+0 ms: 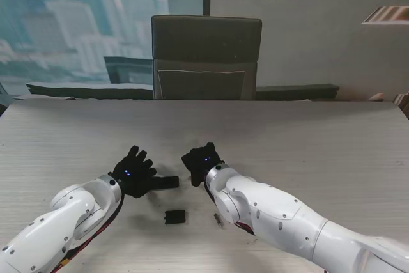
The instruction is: Install the batteries into the remote control and close the cover
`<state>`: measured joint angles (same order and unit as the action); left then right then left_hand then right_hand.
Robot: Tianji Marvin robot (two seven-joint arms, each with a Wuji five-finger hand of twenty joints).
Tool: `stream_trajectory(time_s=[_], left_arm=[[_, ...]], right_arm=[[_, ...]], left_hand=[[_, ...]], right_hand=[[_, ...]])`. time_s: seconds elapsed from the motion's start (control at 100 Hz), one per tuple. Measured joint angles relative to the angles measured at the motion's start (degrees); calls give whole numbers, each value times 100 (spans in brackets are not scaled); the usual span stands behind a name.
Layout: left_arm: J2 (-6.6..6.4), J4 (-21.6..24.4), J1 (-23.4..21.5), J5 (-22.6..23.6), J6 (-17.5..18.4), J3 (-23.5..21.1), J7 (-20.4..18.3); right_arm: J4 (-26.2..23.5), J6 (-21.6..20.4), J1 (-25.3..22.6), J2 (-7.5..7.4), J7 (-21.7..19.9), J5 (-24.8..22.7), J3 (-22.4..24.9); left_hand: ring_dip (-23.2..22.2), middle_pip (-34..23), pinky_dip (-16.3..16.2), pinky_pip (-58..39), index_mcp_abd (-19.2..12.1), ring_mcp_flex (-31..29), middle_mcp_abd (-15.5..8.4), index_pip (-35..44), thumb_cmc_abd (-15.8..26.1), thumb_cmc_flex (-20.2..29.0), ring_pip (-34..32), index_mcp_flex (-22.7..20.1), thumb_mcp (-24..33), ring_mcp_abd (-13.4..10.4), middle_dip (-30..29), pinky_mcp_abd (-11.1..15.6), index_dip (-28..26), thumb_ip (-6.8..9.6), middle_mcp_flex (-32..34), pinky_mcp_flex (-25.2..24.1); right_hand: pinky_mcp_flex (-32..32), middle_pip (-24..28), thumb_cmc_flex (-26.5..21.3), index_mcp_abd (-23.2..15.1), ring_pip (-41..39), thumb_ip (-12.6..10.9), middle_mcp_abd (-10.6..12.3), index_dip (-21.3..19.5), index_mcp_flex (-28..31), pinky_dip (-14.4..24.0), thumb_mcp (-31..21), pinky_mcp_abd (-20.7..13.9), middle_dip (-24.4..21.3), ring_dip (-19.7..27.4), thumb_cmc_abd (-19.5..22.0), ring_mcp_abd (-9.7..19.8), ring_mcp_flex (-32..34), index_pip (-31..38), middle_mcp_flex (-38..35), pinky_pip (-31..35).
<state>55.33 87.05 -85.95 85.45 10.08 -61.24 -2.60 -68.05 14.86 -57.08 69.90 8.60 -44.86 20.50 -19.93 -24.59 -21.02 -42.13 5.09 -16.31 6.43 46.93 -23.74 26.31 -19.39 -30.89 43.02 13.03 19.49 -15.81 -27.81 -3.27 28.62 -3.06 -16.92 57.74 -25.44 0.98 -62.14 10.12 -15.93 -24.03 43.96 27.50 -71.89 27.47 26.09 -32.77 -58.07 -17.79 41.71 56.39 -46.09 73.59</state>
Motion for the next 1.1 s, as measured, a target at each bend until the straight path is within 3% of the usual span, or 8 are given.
stream_trajectory(time_s=[0.1,0.24,0.47,0.54,0.68,0.79,0.89,1.1], left_arm=[[0,0,0,-10,0,-1,-2],[1,0,-1,-22,0,-1,-2],[-2,-4,10,-8,26,7,1],[-5,-8,24,-9,38,20,0],[-9,-12,58,-25,43,63,-24],[-8,-13,73,-33,44,78,-46],[-5,-9,74,-37,44,77,-60],[-2,-6,72,-39,43,71,-71]], right_arm=[[115,83,55,40,-4,-11,-133],[227,310,63,147,51,77,-146],[227,478,-100,200,137,204,62],[180,506,-168,194,188,205,174],[-26,540,-347,159,307,201,501],[-228,493,-492,100,416,150,758],[-365,-181,-612,-3,411,116,1056],[-644,-1375,-709,-325,10,29,1332]], left_hand=[[0,0,0,0,0,-1,0,0,1,0,0,0,-1,0,0,0,0,0,0,0],[0,0,0,0,1,-1,0,10,1,0,0,0,-2,0,0,0,0,0,0,0],[0,0,0,1,9,-1,0,32,2,0,0,-1,-3,1,0,-1,0,0,0,1],[0,0,0,1,9,-1,1,43,2,0,0,-9,-3,1,0,-1,0,0,0,1],[0,0,0,1,47,-1,1,49,2,0,0,-85,-8,1,0,-1,0,-1,0,1],[0,0,0,1,66,-1,1,68,2,0,0,-100,-9,1,0,-1,-2,-1,0,1],[0,0,0,2,69,-1,1,73,2,0,0,-100,-10,1,0,-1,-3,-1,0,2],[0,0,0,10,69,-1,1,73,2,0,0,-101,-12,1,0,-2,-3,-1,0,2]], right_hand=[[-11,3,47,-204,0,651,-3,629,476,-1,127,0,0,0,193,0,28,991,-44,-2],[-83,10,-131,-162,-4,678,-6,960,1571,-1,468,2,1,0,1164,-150,340,1465,-646,-8],[-133,0,-131,283,-4,139,-6,744,2374,-2,529,15,-45,46,2347,-218,442,823,-1087,-9],[-133,-5,194,394,-4,-241,-7,-78,2509,-2,755,16,-45,46,2918,-224,442,348,-1087,-9],[-52,-63,787,528,-4,-241,-64,-319,2585,-2,1294,19,-46,46,3595,-301,443,77,-1087,-9],[-14,-155,975,559,19,-241,-73,-325,2344,-2,1501,19,-80,46,3566,-303,301,-178,-975,-9],[-12,-209,910,242,174,-241,-80,-383,910,-2,1184,13,-80,51,2734,-209,62,-654,-489,-9],[-24,-190,49,-534,331,99,99,679,-620,-30,245,-116,-61,59,1343,177,-95,-74,-33,-19]])
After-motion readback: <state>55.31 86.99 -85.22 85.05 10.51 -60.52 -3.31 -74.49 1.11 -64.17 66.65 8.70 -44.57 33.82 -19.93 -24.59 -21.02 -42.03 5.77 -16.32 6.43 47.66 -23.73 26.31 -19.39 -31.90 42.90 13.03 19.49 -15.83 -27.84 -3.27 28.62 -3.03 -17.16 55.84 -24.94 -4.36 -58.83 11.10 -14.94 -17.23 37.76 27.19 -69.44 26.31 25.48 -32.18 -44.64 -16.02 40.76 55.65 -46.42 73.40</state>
